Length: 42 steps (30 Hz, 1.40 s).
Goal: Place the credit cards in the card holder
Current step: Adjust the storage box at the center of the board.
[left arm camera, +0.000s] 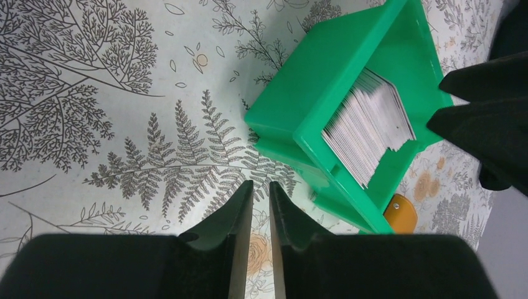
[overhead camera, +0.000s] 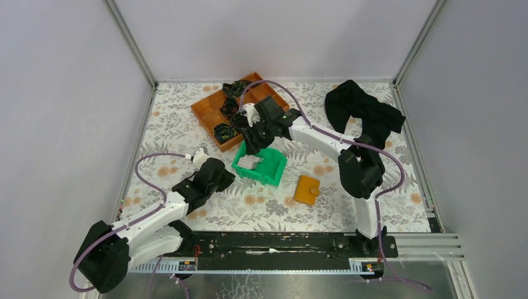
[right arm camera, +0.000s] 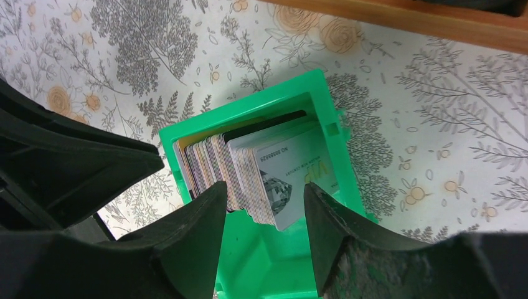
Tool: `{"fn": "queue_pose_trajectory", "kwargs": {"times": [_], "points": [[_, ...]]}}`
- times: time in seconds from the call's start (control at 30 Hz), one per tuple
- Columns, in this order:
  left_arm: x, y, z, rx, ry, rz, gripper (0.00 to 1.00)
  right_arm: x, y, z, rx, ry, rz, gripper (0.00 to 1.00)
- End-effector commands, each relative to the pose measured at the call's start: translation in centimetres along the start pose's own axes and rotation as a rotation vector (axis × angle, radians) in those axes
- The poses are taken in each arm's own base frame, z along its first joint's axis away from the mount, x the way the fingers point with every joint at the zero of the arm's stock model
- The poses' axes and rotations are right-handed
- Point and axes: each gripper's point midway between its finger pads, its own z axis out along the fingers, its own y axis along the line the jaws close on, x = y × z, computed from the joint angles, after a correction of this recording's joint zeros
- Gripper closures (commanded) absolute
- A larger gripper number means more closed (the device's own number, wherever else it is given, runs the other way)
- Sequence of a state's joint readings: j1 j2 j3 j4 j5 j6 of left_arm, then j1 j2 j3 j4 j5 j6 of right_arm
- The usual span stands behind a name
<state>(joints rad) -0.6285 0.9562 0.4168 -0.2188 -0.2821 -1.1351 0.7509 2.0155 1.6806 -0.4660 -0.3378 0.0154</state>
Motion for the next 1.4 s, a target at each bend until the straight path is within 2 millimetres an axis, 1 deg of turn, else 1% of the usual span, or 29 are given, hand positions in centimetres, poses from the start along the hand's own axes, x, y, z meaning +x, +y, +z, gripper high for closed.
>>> {"fn": "queue_pose_trajectory", "kwargs": {"times": [0.0,0.13,0.47,0.7,0.8,0.87,0.97,1.07,1.13,1.27,1.37], "points": [[-0.8,-1.2,1.1,0.033,-0.062,-0.026,0.77,0.1,1.6,0.4,-0.053,0.022,-0.032,0.44],[-1.1,-1.3,2.1,0.008,-0.083,-0.015,0.76,0.6,1.5,0.7,-0.049,0.032,-0.031,0.44],[-3.0,-3.6,4.1,-0.001,-0.162,0.024,0.75,1.5,1.1,1.4,-0.048,0.062,-0.033,0.44],[-3.8,-4.9,5.1,0.000,-0.190,0.053,0.75,2.1,0.9,2.1,-0.053,0.079,-0.025,0.43],[-4.0,-5.2,5.4,0.002,-0.202,0.062,0.75,2.3,0.3,2.2,-0.047,0.077,-0.008,0.43],[-4.3,-5.7,5.6,0.004,-0.209,0.073,0.75,2.3,-0.4,2.1,-0.044,0.069,0.012,0.43],[-4.4,-5.8,6.0,-0.005,-0.212,0.092,0.75,2.5,-1.6,1.9,-0.028,0.069,0.038,0.43],[-4.6,-6.1,6.1,-0.001,-0.214,0.098,0.75,2.4,-2.7,1.5,-0.014,0.062,0.056,0.40],[-4.6,-6.2,6.2,0.002,-0.216,0.100,0.75,3.3,-3.2,1.6,-0.006,0.080,0.070,0.39],[-4.4,-6.1,6.5,-0.003,-0.208,0.108,0.75,3.8,-3.6,1.7,-0.004,0.090,0.080,0.40],[-4.2,-6.1,6.6,-0.004,-0.202,0.111,0.75,4.1,-3.5,1.8,-0.017,0.097,0.084,0.45]]}}
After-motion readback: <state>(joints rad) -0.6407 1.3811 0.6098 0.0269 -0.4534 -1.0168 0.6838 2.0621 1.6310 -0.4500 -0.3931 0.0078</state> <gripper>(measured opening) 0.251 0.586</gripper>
